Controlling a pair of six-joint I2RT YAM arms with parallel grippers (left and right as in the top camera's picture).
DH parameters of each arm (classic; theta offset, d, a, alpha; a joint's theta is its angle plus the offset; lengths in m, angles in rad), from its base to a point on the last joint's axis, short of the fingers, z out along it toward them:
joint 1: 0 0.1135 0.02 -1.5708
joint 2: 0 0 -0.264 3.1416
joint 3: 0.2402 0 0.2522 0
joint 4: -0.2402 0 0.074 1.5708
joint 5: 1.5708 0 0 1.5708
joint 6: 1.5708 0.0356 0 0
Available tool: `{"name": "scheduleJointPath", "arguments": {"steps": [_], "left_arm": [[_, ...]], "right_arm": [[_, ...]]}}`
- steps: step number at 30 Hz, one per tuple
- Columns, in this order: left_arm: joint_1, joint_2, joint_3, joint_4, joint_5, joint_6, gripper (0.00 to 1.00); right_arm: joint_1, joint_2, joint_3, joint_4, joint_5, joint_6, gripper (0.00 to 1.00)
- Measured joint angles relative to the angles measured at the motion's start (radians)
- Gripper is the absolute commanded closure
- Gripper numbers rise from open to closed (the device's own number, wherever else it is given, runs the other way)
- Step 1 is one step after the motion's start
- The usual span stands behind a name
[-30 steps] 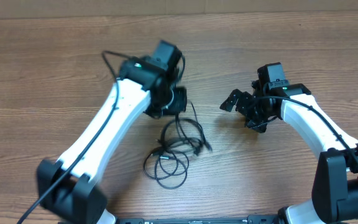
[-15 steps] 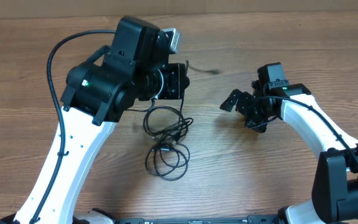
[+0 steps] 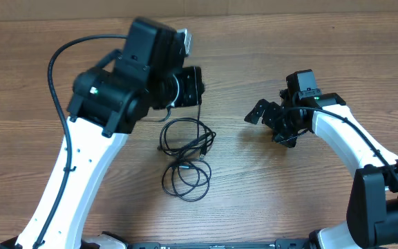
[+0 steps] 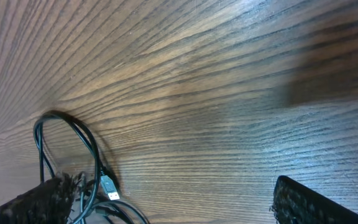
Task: Untangle cables
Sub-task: 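Lift one cable end with the left gripper up and away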
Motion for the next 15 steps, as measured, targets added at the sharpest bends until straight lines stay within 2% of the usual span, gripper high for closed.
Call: {"name": "scheduleJointPath", "arguments": {"steps": [6, 15], "left_arm": [[0.071, 0.001, 0.097, 0.166, 0.235, -0.132, 0.96], [0.084, 0.001, 0.176, 0.463, 0.331, -0.407, 0.96]], "right_arm": [[0.0, 0.0, 0.0, 0.0, 0.0, 0.0, 0.0], [0.0, 0.0, 0.0, 0.0, 0.0, 0.0, 0.0]]}}
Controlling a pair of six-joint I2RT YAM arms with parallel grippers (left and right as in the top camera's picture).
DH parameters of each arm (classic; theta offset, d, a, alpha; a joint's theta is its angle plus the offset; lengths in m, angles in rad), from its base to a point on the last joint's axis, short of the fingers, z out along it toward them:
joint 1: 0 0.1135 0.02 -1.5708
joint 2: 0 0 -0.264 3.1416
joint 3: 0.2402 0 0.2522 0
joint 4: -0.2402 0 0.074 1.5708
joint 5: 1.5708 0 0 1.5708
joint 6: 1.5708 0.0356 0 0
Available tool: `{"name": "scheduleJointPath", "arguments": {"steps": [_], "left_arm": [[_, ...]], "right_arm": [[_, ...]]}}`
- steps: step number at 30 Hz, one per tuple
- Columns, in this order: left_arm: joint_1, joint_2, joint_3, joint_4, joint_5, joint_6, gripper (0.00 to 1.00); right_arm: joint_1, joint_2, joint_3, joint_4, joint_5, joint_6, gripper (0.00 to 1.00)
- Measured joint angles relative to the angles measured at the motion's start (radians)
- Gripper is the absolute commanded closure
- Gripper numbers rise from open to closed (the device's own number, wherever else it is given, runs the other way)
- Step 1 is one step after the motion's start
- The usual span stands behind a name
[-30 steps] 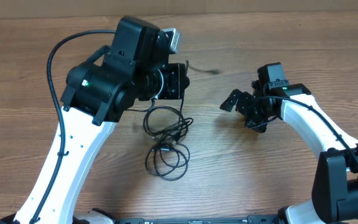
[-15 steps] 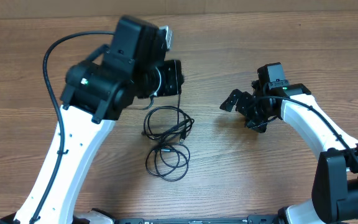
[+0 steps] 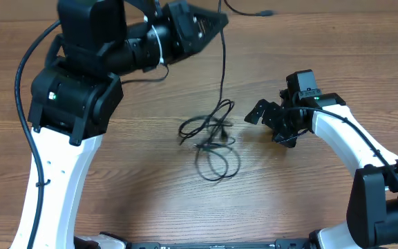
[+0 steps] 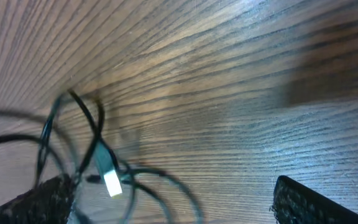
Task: Untangle cables
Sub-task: 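Lift one cable end with the left gripper up and away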
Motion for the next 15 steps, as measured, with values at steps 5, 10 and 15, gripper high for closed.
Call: {"name": "scheduleJointPath", "arguments": {"steps": [5, 10, 15], "left_arm": [[0.0, 0.0, 0.009, 0.239, 0.006, -0.182, 0.96], [0.001, 0.0, 0.013, 0.476, -0.021, -0.293, 0.96], [0.015, 0.0, 0.021, 0.438, -0.059, -0.314, 0.96]], "right_arm": [[0.0, 0.0, 0.0, 0.001, -0.001, 0.0, 0.0], [0.0, 0.0, 0.0, 0.0, 0.0, 0.0, 0.0], [0.0, 0.0, 0.0, 0.001, 0.0, 0.0, 0.0]]}}
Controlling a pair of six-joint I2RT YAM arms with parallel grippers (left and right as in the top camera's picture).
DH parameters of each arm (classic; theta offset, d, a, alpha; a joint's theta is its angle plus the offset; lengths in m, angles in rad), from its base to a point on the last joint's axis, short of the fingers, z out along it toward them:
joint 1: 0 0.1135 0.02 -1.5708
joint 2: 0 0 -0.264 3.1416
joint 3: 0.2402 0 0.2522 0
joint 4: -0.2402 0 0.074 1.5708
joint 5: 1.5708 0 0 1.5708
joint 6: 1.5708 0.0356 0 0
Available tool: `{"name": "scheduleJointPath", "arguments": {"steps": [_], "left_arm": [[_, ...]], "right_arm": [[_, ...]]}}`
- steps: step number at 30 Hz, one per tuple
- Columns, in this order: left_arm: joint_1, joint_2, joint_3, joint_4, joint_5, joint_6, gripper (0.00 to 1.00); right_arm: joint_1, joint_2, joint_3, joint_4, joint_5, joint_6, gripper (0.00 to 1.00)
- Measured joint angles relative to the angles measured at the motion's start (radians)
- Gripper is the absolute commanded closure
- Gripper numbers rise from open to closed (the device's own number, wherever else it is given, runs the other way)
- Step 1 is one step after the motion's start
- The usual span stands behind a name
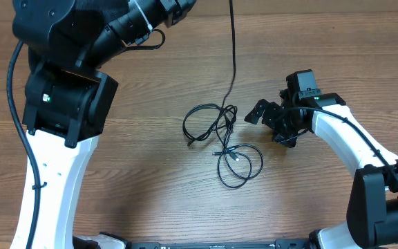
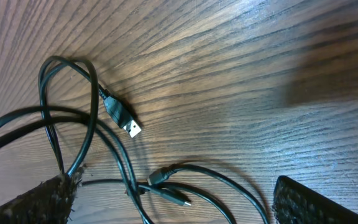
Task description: Untangle cables
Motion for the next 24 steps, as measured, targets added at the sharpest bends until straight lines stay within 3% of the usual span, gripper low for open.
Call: {"name": "scheduleJointPath", "arguments": {"steps": [8, 17, 24], "left_arm": [[0.088, 0.0, 0.002, -0.311, -0.155, 0.073, 0.96], [0.214, 0.0, 0.003, -0.683, -0.351, 0.254, 0.96], [0.214, 0.0, 0.003, -0.748, -0.373, 0.347, 0.96]], "right_arm": [[0.0, 0.0, 0.0, 0.0, 0.0, 0.0, 0.0], [0.0, 0.0, 0.0, -0.001, 0.0, 0.0, 0.0], [0.0, 0.0, 0.0, 0.019, -0.002, 0.0, 0.0]]}}
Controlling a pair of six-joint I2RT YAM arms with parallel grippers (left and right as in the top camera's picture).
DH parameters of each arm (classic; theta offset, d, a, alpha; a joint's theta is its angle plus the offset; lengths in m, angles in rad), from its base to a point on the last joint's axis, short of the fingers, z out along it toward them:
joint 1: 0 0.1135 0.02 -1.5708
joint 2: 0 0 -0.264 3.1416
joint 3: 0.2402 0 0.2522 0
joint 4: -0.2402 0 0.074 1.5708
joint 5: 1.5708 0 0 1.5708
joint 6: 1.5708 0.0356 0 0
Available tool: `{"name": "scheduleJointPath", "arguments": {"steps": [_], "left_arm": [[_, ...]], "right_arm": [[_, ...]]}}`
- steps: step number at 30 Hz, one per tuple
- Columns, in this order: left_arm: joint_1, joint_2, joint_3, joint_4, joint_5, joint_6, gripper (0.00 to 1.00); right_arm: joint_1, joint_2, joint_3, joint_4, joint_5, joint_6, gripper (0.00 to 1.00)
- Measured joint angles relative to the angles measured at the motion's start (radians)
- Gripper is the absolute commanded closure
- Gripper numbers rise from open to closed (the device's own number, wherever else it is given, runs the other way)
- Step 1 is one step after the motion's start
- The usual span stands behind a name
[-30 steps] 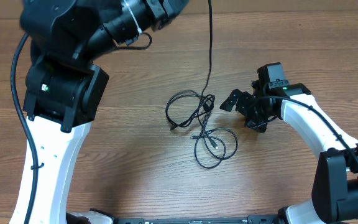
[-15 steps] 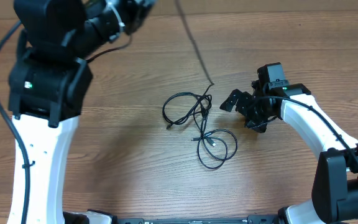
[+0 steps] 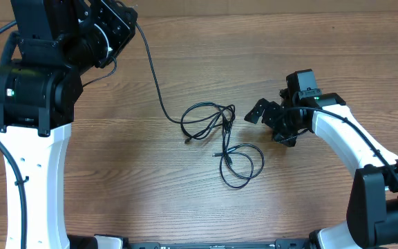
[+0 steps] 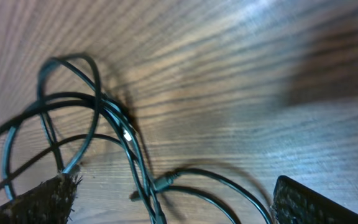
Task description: Untangle cables
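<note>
The black cables (image 3: pixel 224 142) lie tangled mid-table, in one loop (image 3: pixel 204 119) and a second loop (image 3: pixel 242 164) nearer the front. One strand (image 3: pixel 152 76) runs from the tangle up and left into my left gripper (image 3: pixel 124 19), which is raised at the far left and shut on it. My right gripper (image 3: pixel 269 124) hovers low just right of the tangle, open and holding nothing. In the right wrist view the loops (image 4: pixel 67 112) and a plug (image 4: pixel 160 182) lie ahead of the right gripper (image 4: pixel 173 208), blurred.
The wooden table (image 3: pixel 337 48) carries only the cables. The tall left arm (image 3: pixel 33 104) covers the left side, and the right arm (image 3: pixel 351 138) curves in from the right front.
My left gripper has moved from the top centre to the top left with the strand, which now slants left instead of rising straight. The tangle has shifted slightly. The right gripper has not moved.
My left gripper was low over the tangle, left of centre. It was then higher with a strand in it, and the tangle lay further right. Later the tangle lay next to the still, open right gripper. Now the left gripper holds the strand out to the left.
</note>
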Motion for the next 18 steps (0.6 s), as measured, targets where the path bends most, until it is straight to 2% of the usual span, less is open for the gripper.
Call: {"name": "scheduleJointPath", "arguments": {"steps": [6, 7, 9, 12, 18], "left_arm": [[0.0, 0.0, 0.0, -0.003, 0.0, 0.018, 0.96], [0.0, 0.0, 0.0, -0.007, 0.0, 0.019, 0.96], [0.0, 0.0, 0.0, -0.026, -0.011, 0.02, 0.96], [-0.001, 0.0, 0.0, -0.084, -0.08, 0.003, 0.96], [-0.001, 0.0, 0.0, -0.137, -0.168, -0.021, 0.96]], "right_arm": [[0.0, 0.0, 0.0, 0.003, -0.139, -0.002, 0.0], [0.002, 0.0, 0.0, 0.005, -0.201, -0.053, 0.0], [0.011, 0.0, 0.002, -0.022, -0.394, -0.275, 0.0], [0.058, 0.0, 0.002, -0.093, -0.581, -0.548, 0.0], [0.073, 0.0, 0.002, -0.124, -0.676, -0.715, 0.0]]}}
